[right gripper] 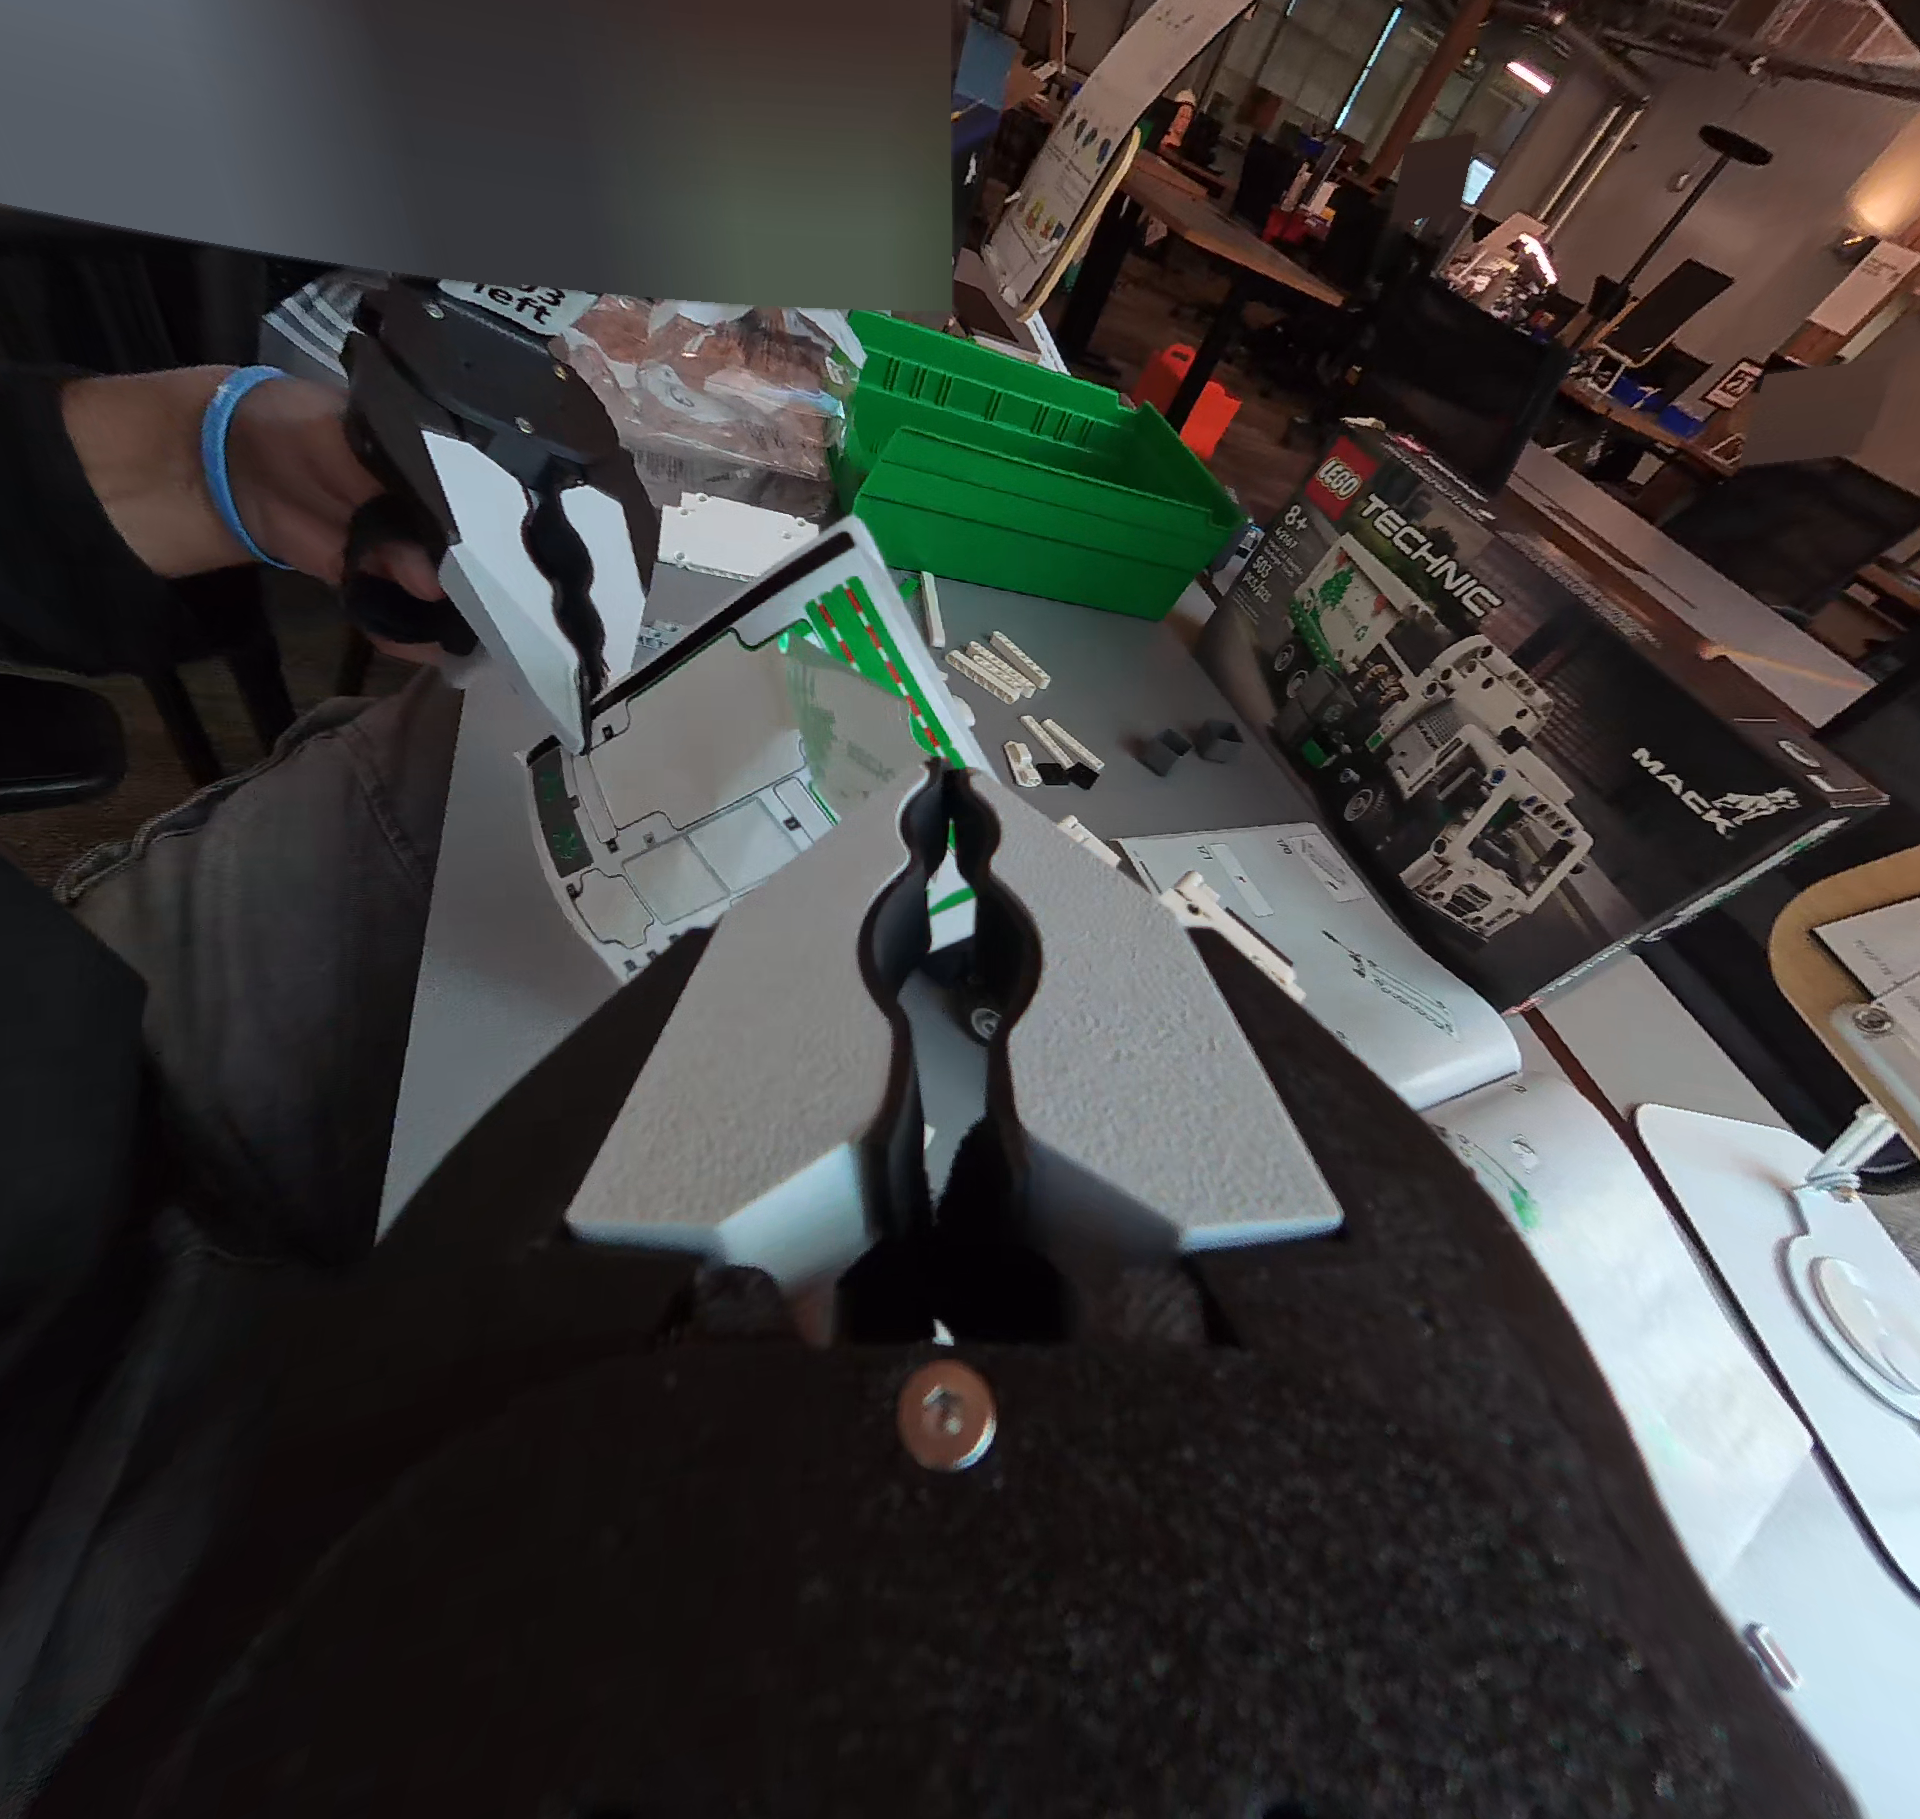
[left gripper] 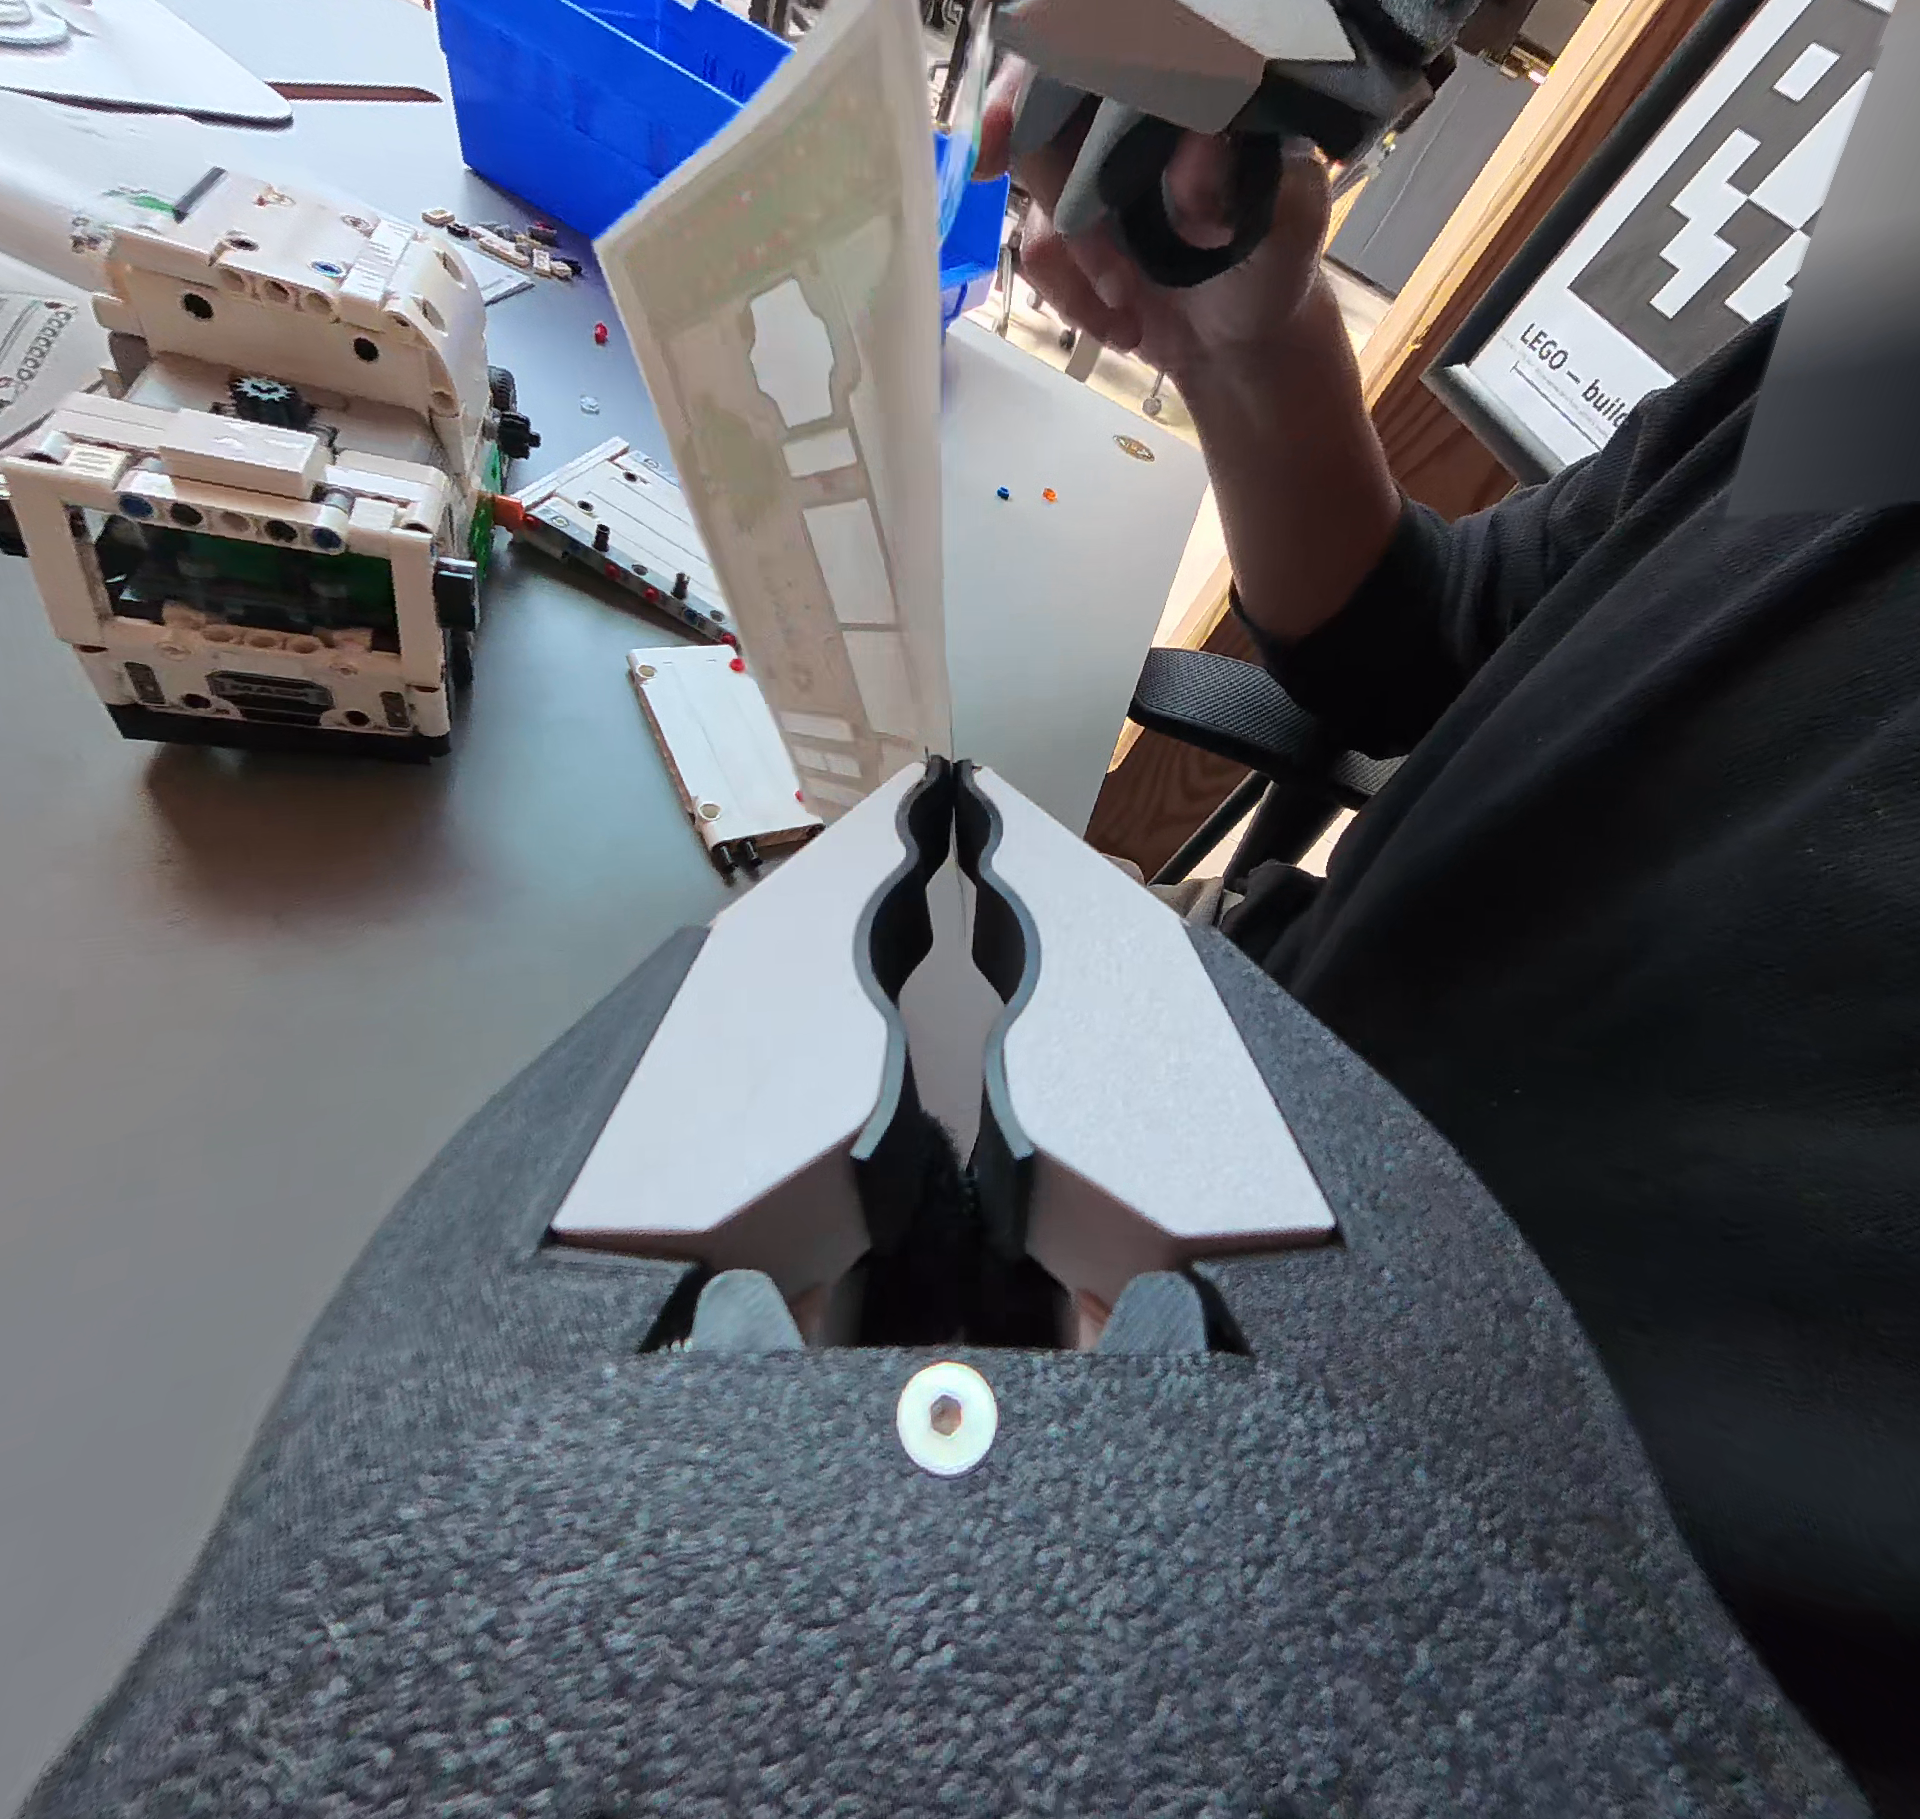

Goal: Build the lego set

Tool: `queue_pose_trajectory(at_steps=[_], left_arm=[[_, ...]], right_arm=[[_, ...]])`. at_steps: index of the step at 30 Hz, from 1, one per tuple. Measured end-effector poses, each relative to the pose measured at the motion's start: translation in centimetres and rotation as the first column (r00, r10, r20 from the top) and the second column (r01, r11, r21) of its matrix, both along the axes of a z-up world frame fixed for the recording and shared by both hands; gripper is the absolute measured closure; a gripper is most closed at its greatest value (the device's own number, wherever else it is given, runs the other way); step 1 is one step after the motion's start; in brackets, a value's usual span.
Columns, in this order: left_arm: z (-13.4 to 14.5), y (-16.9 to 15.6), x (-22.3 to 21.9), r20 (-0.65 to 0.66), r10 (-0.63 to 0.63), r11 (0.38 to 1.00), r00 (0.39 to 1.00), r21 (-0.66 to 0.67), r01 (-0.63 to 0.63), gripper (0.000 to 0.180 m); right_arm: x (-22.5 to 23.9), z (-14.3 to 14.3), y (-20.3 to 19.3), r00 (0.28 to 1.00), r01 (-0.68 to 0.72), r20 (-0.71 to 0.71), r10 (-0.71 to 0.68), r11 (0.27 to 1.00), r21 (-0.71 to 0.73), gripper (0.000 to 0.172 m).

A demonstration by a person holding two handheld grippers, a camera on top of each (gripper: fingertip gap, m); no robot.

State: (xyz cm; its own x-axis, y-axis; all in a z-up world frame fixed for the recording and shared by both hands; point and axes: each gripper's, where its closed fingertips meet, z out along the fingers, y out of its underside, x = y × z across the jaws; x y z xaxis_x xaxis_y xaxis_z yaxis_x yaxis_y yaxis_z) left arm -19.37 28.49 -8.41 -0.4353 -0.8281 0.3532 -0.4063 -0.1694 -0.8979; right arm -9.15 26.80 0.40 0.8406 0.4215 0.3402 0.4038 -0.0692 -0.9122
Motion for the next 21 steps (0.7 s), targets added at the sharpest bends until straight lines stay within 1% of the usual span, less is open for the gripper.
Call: queue_pose_trajectory(at_steps=[8, 11, 13, 15, 18, 20, 21], left_arm=[[0.0, 0.7, -0.7, -0.009, 0.032, 0.999, 0.999, 0.025, -0.032, 0.180], [0.3, 2.3, -0.9, -0.015, 0.088, 0.995, 0.996, 0.056, -0.087, 0.180], [1.5, 4.6, -0.9, -0.011, 0.159, 0.985, 0.987, 0.070, -0.158, 0.180], [3.0, 7.9, -0.7, -0.013, 0.257, 0.960, 0.966, 0.119, -0.254, 0.180], [5.2, 13.9, 0.5, -0.041, 0.409, 0.895, 0.912, 0.211, -0.392, 0.180], [5.7, 18.1, 1.9, -0.084, 0.472, 0.861, 0.878, 0.257, -0.438, 0.180], [5.5, 20.2, 2.8, -0.122, 0.487, 0.855, 0.865, 0.265, -0.445, 0.180]], right_arm=[[2.1, 1.4, -0.6, 0.995, 0.086, 0.054, -0.088, 0.995, 0.044, 0.172], [3.2, 1.5, -0.9, 0.988, 0.130, 0.080, -0.134, 0.990, 0.053, 0.172], [4.4, 1.5, -1.0, 0.979, 0.173, 0.101, -0.179, 0.983, 0.069, 0.172], [5.8, 1.2, -0.9, 0.967, 0.218, 0.116, -0.226, 0.973, 0.082, 0.172], [7.6, 0.5, -0.3, 0.955, 0.264, 0.111, -0.274, 0.960, 0.093, 0.172], [8.4, 0.4, 0.1, 0.950, 0.290, 0.090, -0.299, 0.951, 0.107, 0.172], [8.8, 0.4, 0.2, 0.946, 0.302, 0.083, -0.313, 0.946, 0.118, 0.172]])
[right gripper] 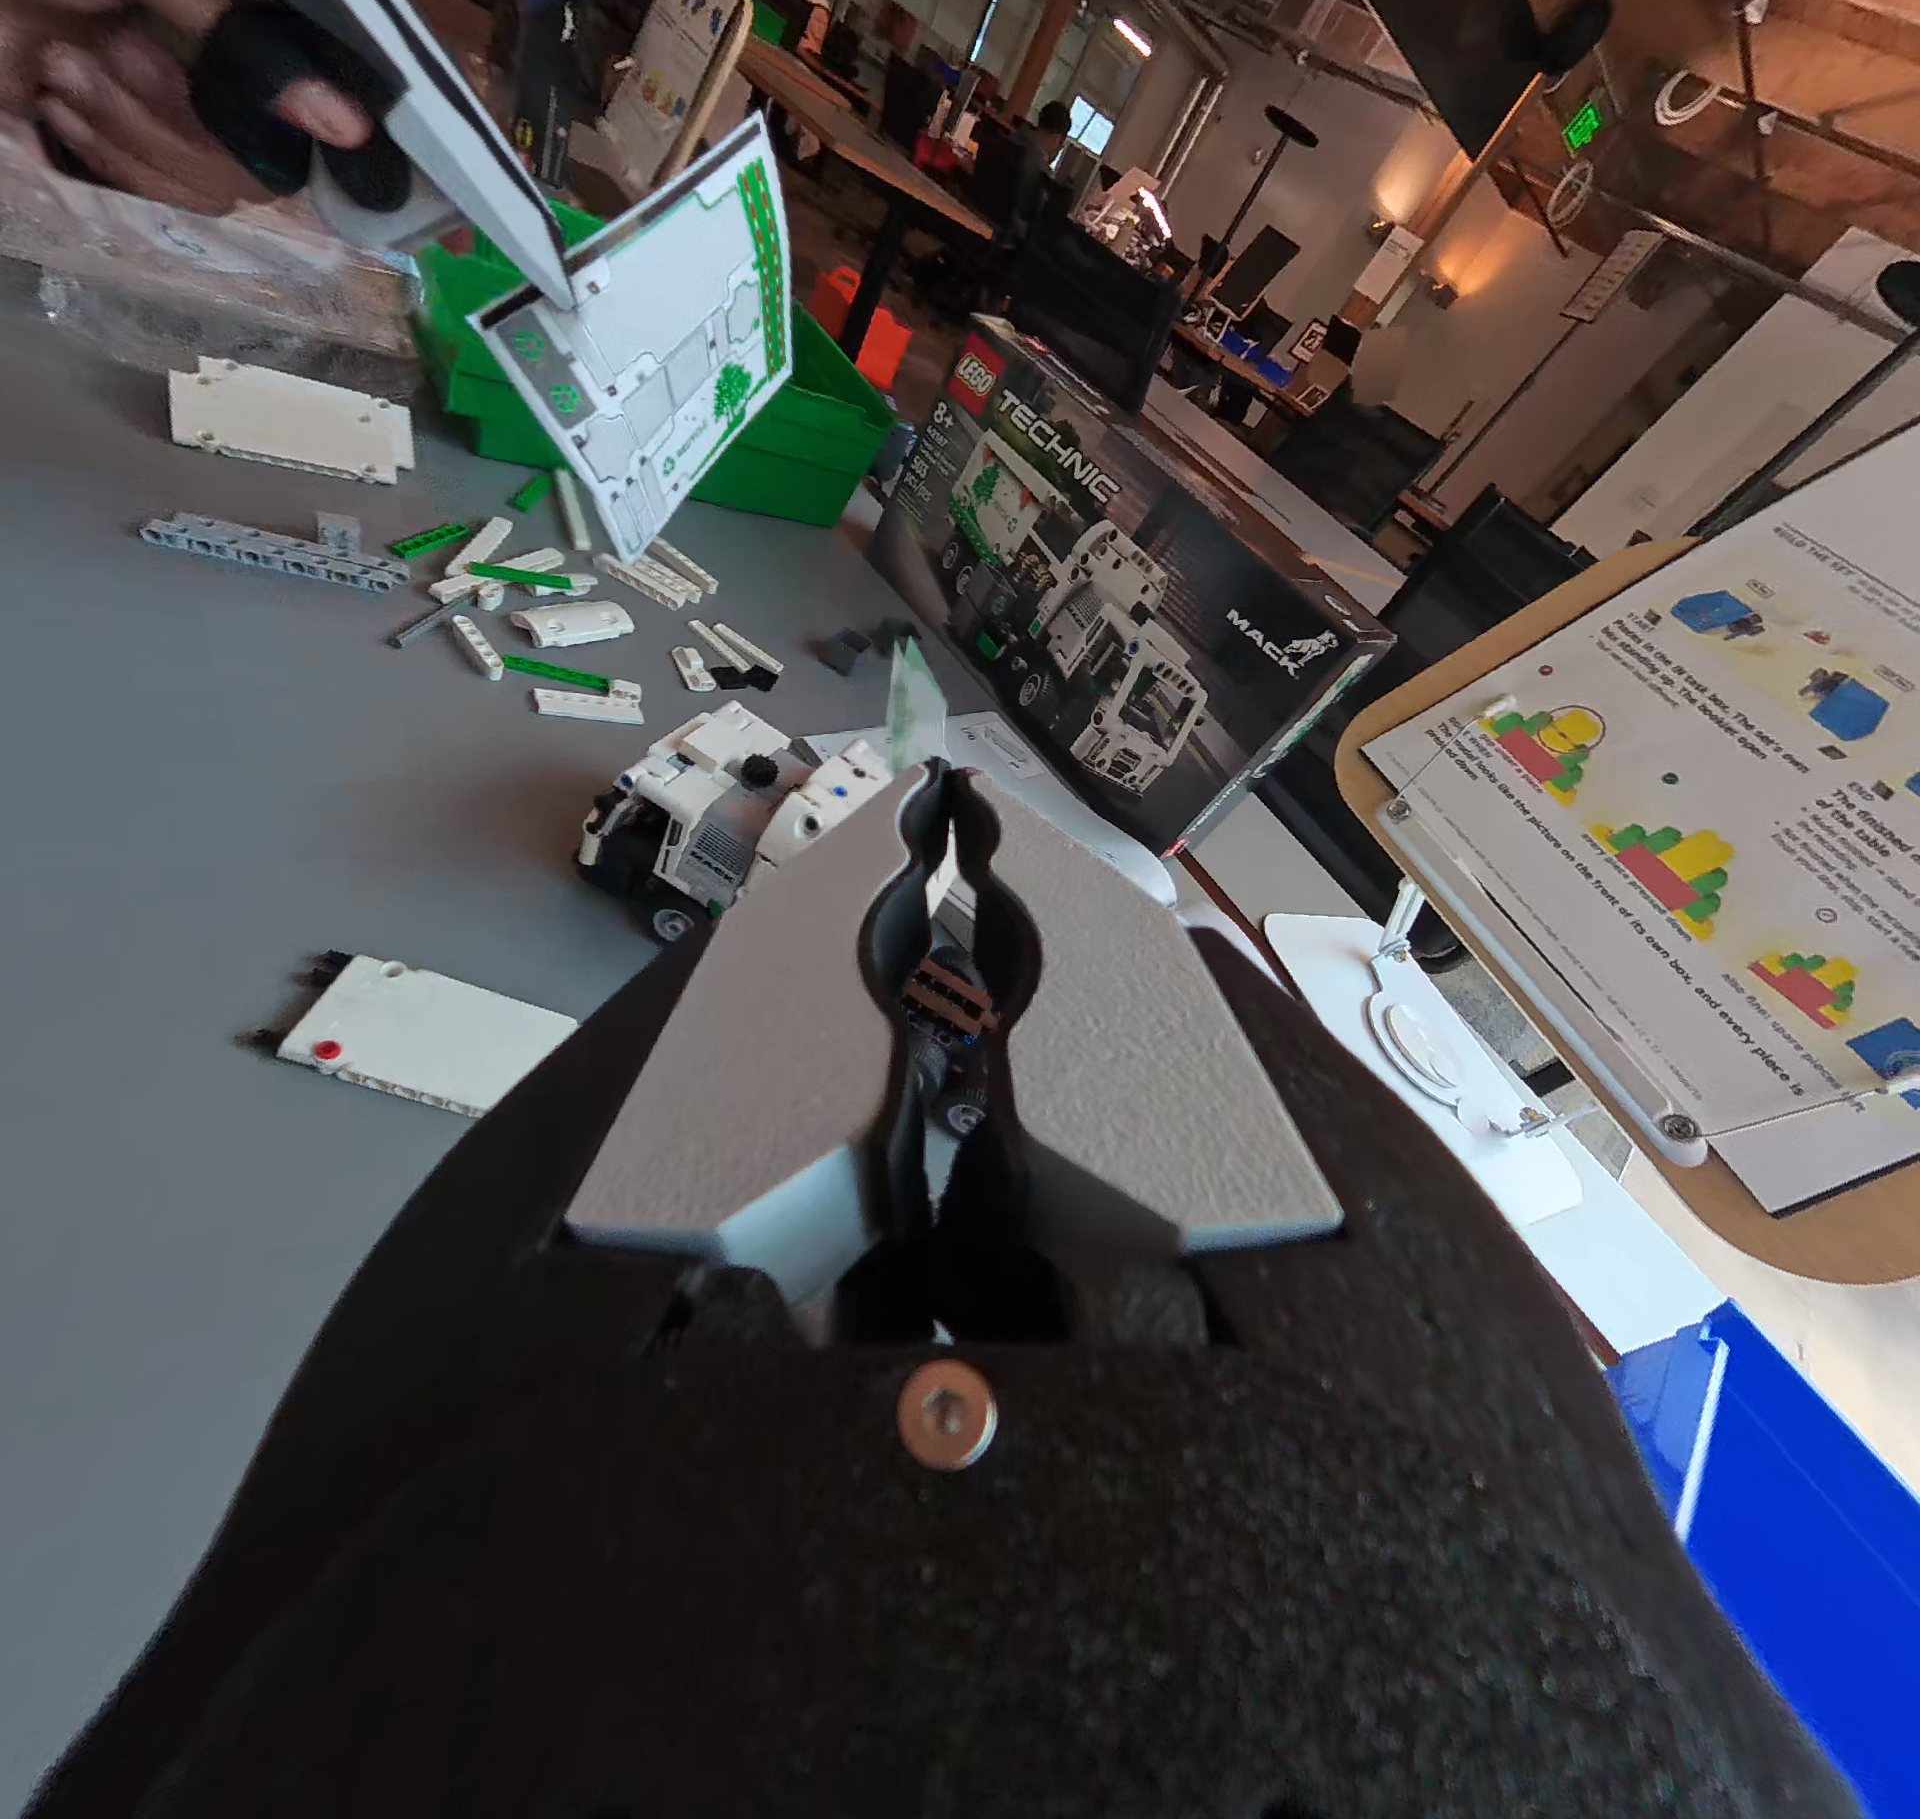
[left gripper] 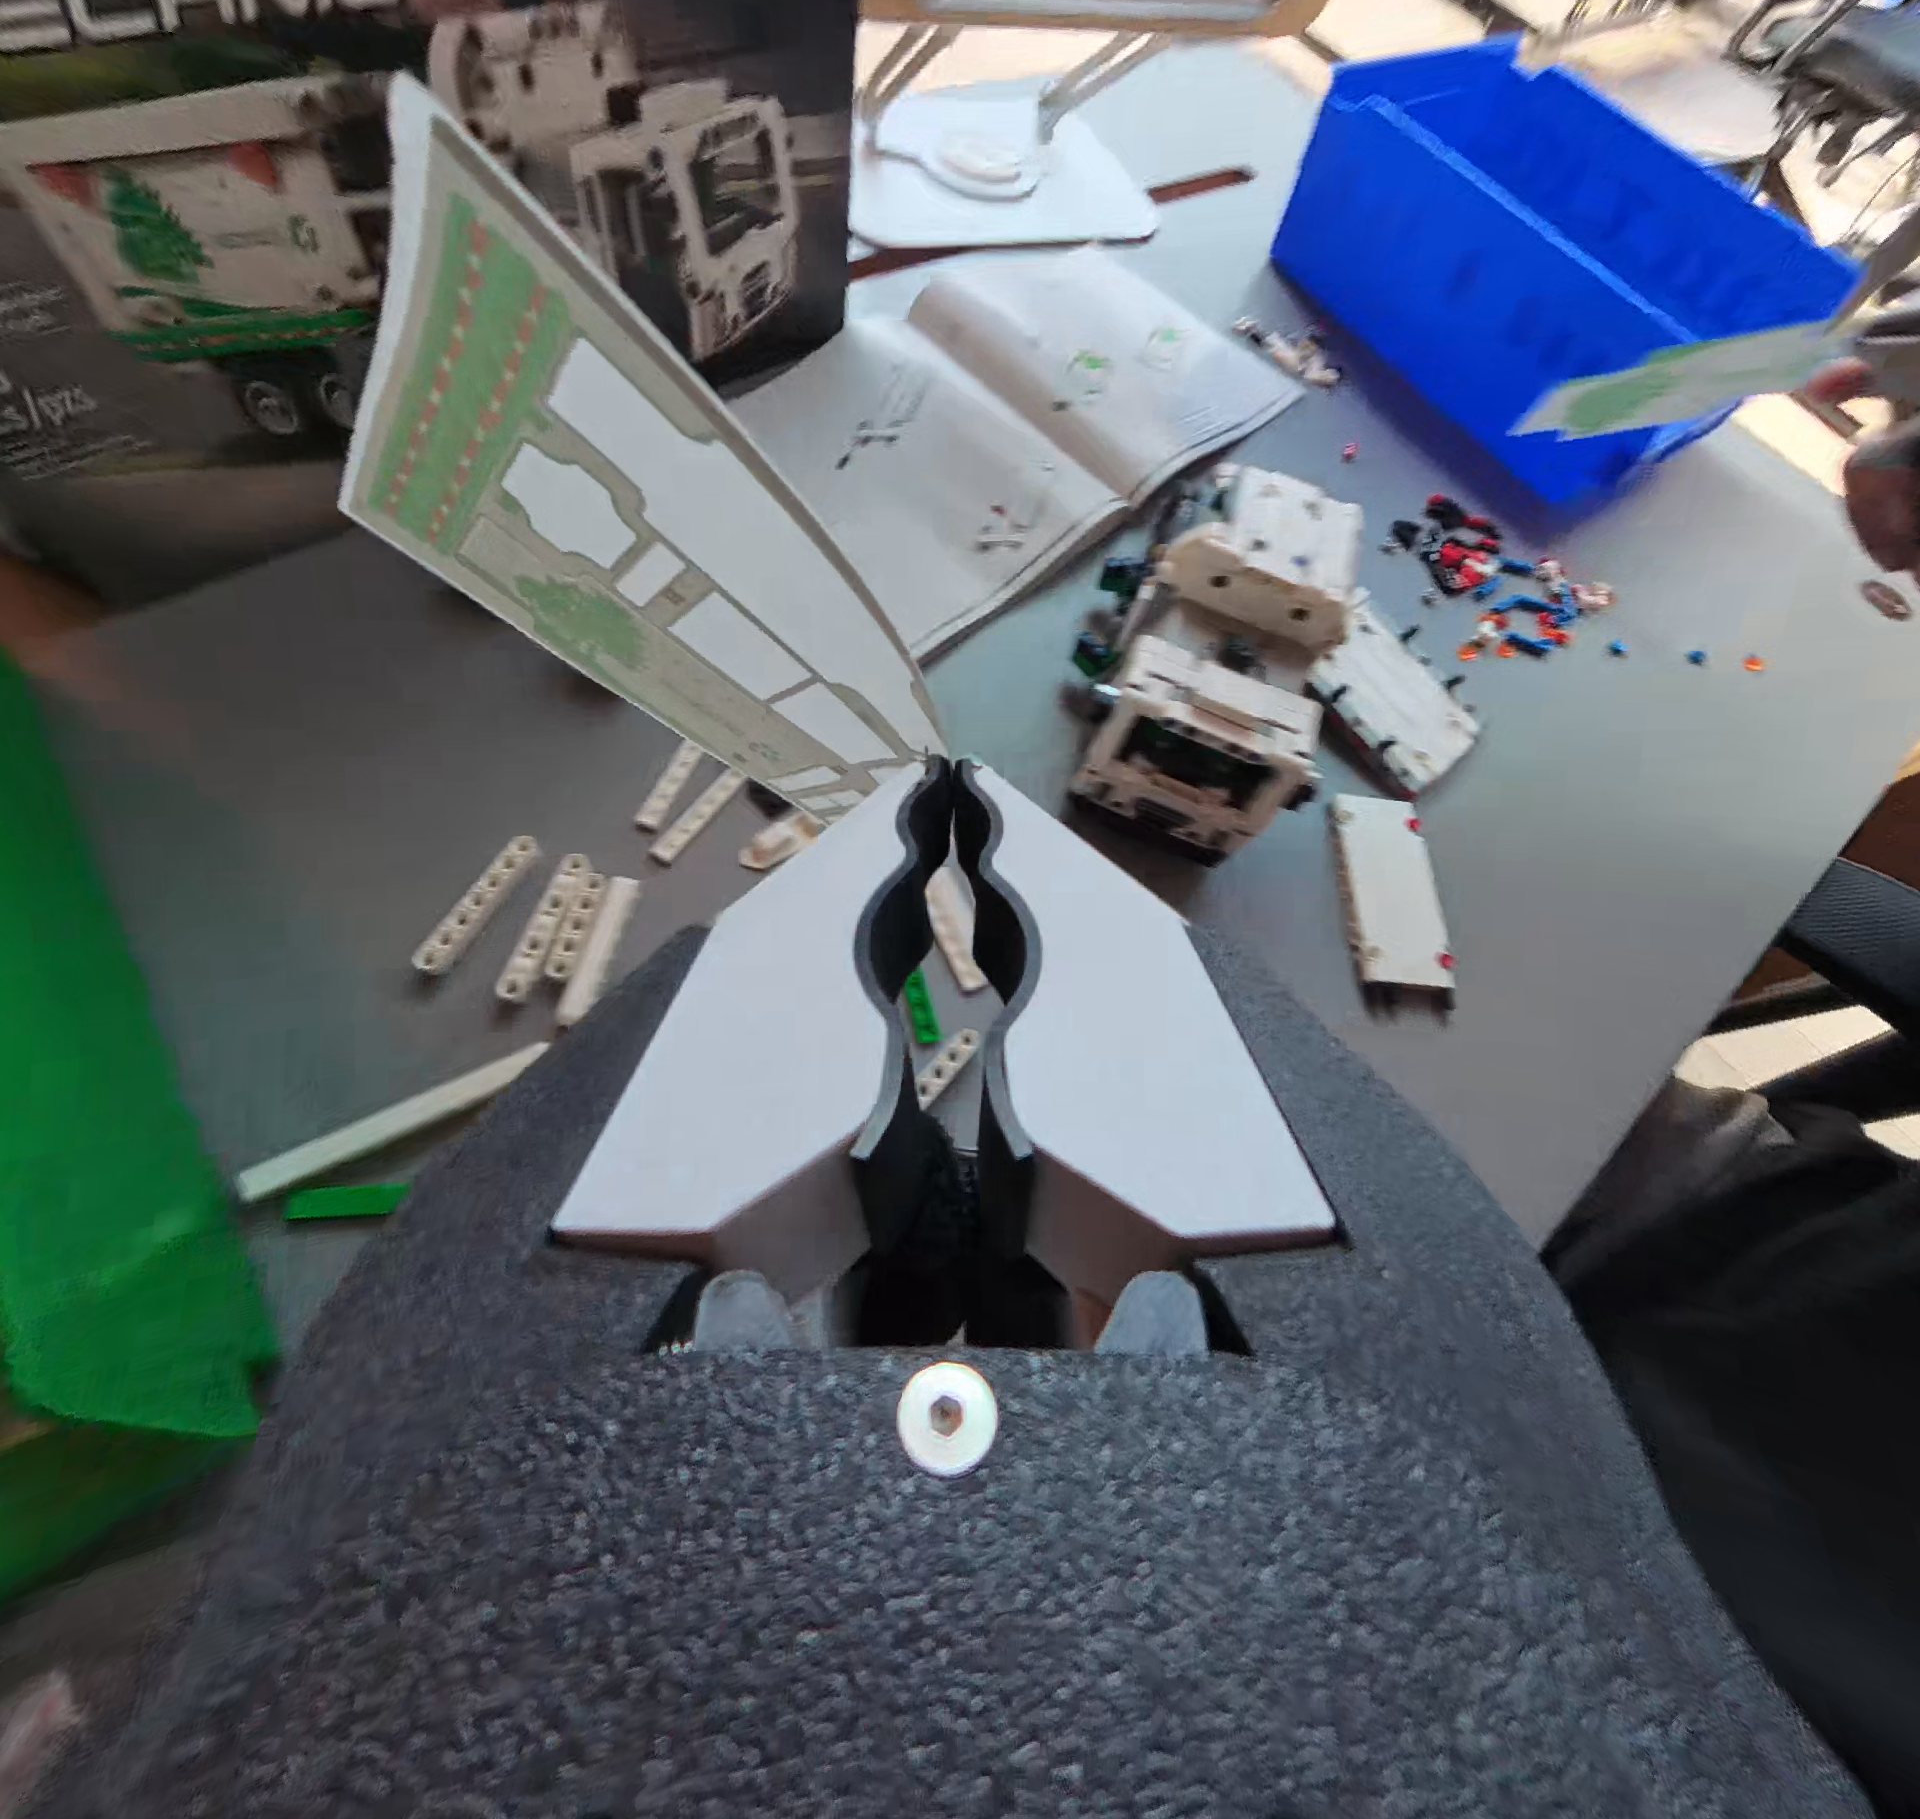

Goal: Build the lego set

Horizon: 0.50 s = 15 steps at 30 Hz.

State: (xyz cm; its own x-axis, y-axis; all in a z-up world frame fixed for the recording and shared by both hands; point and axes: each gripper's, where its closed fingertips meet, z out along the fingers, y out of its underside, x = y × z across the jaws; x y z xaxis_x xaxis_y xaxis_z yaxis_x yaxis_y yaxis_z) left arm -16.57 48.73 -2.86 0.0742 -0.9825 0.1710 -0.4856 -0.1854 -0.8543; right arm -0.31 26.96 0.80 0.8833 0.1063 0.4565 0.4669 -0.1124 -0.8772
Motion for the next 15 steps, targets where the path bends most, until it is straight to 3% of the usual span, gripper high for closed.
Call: queue_pose_trajectory(at_steps=[4, 7, 9, 12, 15], left_arm=[[-2.5, 8.5, 3.8, -0.172, 0.015, 0.990, 0.985, -0.136, -0.039, 0.180], [-3.7, 12.3, 6.9, -0.190, -0.040, 0.920, 0.981, -0.391, -0.038, 0.180], [-5.2, 14.1, 8.0, -0.251, -0.064, 0.877, 0.966, -0.476, -0.066, 0.180], [-8.9, 16.4, 7.3, -0.461, -0.044, 0.909, 0.886, -0.387, -0.156, 0.180], [-10.4, 18.2, 6.1, -0.599, 0.020, 0.961, 0.801, -0.209, -0.180, 0.180]], right_arm=[[2.2, 0.0, -0.2, 0.998, 0.057, -0.009, -0.057, 0.998, 0.040, 0.172], [3.9, -0.3, -0.4, 0.995, 0.076, -0.061, -0.073, 0.996, 0.044, 0.172], [4.7, -0.5, -0.5, 0.993, 0.084, -0.083, -0.080, 0.995, 0.045, 0.172], [5.5, -1.1, -0.2, 0.992, 0.097, -0.082, -0.095, 0.995, 0.033, 0.172], [6.0, -1.9, 0.1, 0.992, 0.107, -0.071, -0.106, 0.994, 0.016, 0.172]])
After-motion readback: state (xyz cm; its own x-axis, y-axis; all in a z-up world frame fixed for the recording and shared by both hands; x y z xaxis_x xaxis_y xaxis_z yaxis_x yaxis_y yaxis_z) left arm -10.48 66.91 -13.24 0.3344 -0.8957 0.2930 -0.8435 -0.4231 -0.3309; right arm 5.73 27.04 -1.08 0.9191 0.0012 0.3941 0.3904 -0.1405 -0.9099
